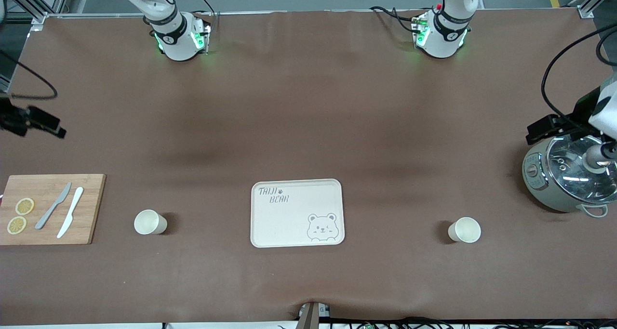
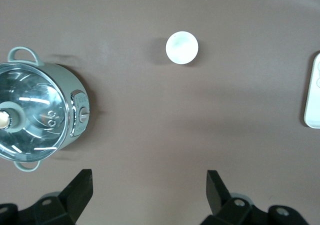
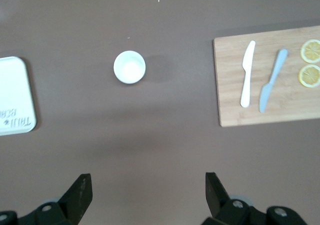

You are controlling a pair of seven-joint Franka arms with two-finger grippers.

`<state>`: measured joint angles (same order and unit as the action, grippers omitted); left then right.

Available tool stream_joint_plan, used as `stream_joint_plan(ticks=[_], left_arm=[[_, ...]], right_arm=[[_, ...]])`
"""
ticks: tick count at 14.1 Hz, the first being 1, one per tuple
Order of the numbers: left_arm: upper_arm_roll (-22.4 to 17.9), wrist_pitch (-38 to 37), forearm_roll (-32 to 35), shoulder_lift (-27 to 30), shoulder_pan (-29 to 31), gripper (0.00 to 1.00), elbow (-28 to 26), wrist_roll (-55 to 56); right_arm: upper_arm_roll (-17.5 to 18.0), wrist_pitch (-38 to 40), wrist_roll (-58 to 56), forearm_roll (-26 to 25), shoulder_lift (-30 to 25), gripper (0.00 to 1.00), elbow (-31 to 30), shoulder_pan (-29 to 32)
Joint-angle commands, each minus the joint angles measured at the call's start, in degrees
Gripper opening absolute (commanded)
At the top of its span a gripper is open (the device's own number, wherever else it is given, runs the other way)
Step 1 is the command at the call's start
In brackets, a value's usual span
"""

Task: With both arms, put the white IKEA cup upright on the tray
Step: 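Lower the right gripper to one cup while the left gripper reaches the other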

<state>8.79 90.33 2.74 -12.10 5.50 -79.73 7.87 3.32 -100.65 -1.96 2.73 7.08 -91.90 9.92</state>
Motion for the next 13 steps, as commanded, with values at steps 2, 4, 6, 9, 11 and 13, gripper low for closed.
stream_joint_plan(ticks=[2,4,6,9,11,13], left_arm=[[-0.4,4.0,-0.3,-5.6,0.7,1.00,0.7,0.0],[-0.8,6.9,-0.3,-8.3,0.7,1.00,0.7,0.0],[-1.1,8.9,-0.5,-10.8,2.0,1.00,0.7,-0.1],[-1.1,12.2,-0.5,-14.5,2.6,1.00,0.7,-0.1],[-1.1,15.0,-0.3,-16.9,2.2,1.00,0.7,-0.1],[-1.1,17.8,-0.3,-19.4,2.0,1.00,0.7,0.0]], right_arm=[[0.7,-3.5,-0.9,0.6,7.4,1.00,2.9,0.4],[0.7,-5.7,-0.9,0.4,10.4,1.00,2.9,0.3],[0.7,-9.5,-1.0,0.4,13.8,1.00,2.9,0.7],[0.8,-13.9,-1.0,0.8,17.5,1.00,2.9,0.1],[0.8,-17.9,-0.9,0.8,19.9,1.00,2.9,-0.9],[0.8,-20.6,-1.1,0.8,22.0,1.00,2.9,-1.0]])
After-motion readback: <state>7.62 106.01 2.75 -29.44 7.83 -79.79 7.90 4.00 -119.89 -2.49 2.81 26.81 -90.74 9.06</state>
